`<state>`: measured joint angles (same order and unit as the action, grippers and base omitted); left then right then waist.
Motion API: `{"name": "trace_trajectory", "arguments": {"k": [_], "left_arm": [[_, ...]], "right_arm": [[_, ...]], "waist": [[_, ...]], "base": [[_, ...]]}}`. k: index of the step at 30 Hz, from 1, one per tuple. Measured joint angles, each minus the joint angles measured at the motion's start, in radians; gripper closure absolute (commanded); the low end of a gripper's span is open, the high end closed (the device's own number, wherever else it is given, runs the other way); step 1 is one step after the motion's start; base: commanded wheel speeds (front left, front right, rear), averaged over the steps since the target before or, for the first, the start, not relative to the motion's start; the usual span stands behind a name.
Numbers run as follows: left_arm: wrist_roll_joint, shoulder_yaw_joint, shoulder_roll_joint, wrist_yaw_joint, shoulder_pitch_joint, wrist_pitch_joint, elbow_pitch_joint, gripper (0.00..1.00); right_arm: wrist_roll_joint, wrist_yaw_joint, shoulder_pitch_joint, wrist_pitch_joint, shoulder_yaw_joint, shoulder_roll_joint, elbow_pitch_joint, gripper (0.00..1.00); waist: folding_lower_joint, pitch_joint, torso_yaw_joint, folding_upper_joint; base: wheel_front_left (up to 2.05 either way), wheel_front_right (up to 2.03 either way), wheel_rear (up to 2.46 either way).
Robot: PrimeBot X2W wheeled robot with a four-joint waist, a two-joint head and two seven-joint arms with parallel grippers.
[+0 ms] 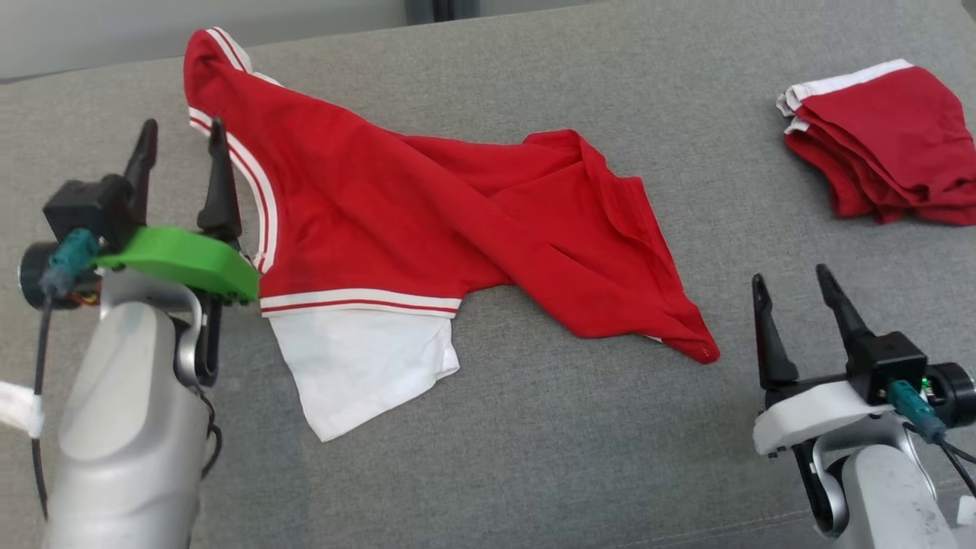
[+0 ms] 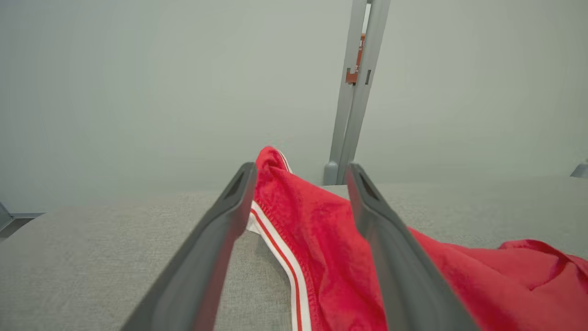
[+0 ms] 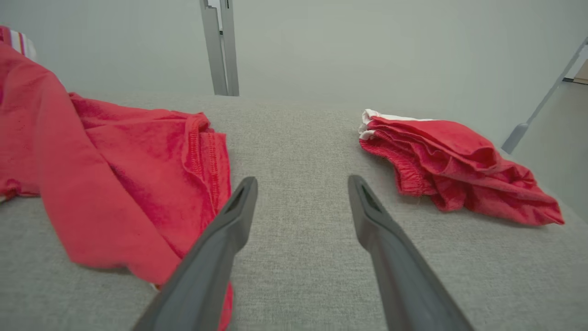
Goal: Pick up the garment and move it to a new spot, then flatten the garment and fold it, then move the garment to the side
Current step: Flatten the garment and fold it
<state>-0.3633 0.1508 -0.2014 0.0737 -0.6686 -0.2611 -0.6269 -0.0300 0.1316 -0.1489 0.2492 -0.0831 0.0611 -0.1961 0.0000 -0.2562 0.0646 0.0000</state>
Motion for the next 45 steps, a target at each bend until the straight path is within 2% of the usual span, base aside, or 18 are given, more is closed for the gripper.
{"name": "trace_trajectory", "arguments": {"k": [12,20,23,24,25,26,27,37,40,45], "left_arm": [[0.017,-0.005,0.125,-0.045,0.365,-0.002,0.357,0.0],[0.029,0.033,0.146,-0.075,0.484,-0.003,0.507,0.0],[0.028,0.035,0.148,-0.088,0.502,-0.003,0.539,0.0],[0.028,0.035,0.148,-0.092,0.505,-0.003,0.547,0.0],[0.028,0.036,0.148,-0.093,0.508,-0.003,0.553,0.0],[0.027,0.037,0.148,-0.095,0.512,-0.003,0.556,0.0],[0.027,0.038,0.149,-0.097,0.515,-0.003,0.558,0.0],[0.027,0.04,0.15,-0.105,0.519,-0.003,0.57,0.0],[0.027,0.044,0.15,-0.105,0.519,-0.003,0.57,0.0],[0.027,0.05,0.15,-0.105,0.516,-0.003,0.567,0.0]], "right_arm": [[0.092,0.0,-0.257,-0.173,0.235,0.131,-0.341,0.0],[0.184,0.0,-0.377,-0.234,0.296,0.199,-0.565,0.0],[0.256,0.0,-0.416,-0.259,0.317,0.2,-0.628,0.0],[0.273,0.0,-0.427,-0.266,0.323,0.202,-0.642,0.53],[0.286,0.0,-0.444,-0.274,0.331,0.208,-0.659,0.64],[0.297,0.0,-0.46,-0.276,0.338,0.218,-0.672,0.89],[0.314,0.0,-0.475,-0.278,0.342,0.228,-0.683,1.0],[0.339,0.0,-0.614,-0.205,0.312,0.31,-0.764,1.0],[0.291,0.0,-0.675,-0.147,0.267,0.337,-0.802,1.0],[0.198,0.0,-0.742,-0.061,0.239,0.327,-0.851,1.0]], "waist": [[0.0,0.047,-0.106,0.0],[0.0,0.051,-0.196,0.0],[0.0,0.049,-0.225,0.0],[0.0,0.048,-0.233,0.0],[0.0,0.047,-0.241,0.0],[0.0,0.045,-0.249,0.0],[0.0,0.043,-0.256,0.0],[0.0,0.024,-0.279,0.0],[0.0,0.014,-0.279,0.0],[0.0,-0.003,-0.278,0.0]], "base": [[0.0,0.0,0.0],[0.0,0.0,0.0],[0.0,0.0,0.0],[0.0,0.0,0.0],[0.0,0.0,0.0],[0.0,0.0,0.0],[0.0,0.0,0.0],[0.0,0.0,0.0],[0.0,0.0,0.0],[0.0,0.0,0.0]]}}
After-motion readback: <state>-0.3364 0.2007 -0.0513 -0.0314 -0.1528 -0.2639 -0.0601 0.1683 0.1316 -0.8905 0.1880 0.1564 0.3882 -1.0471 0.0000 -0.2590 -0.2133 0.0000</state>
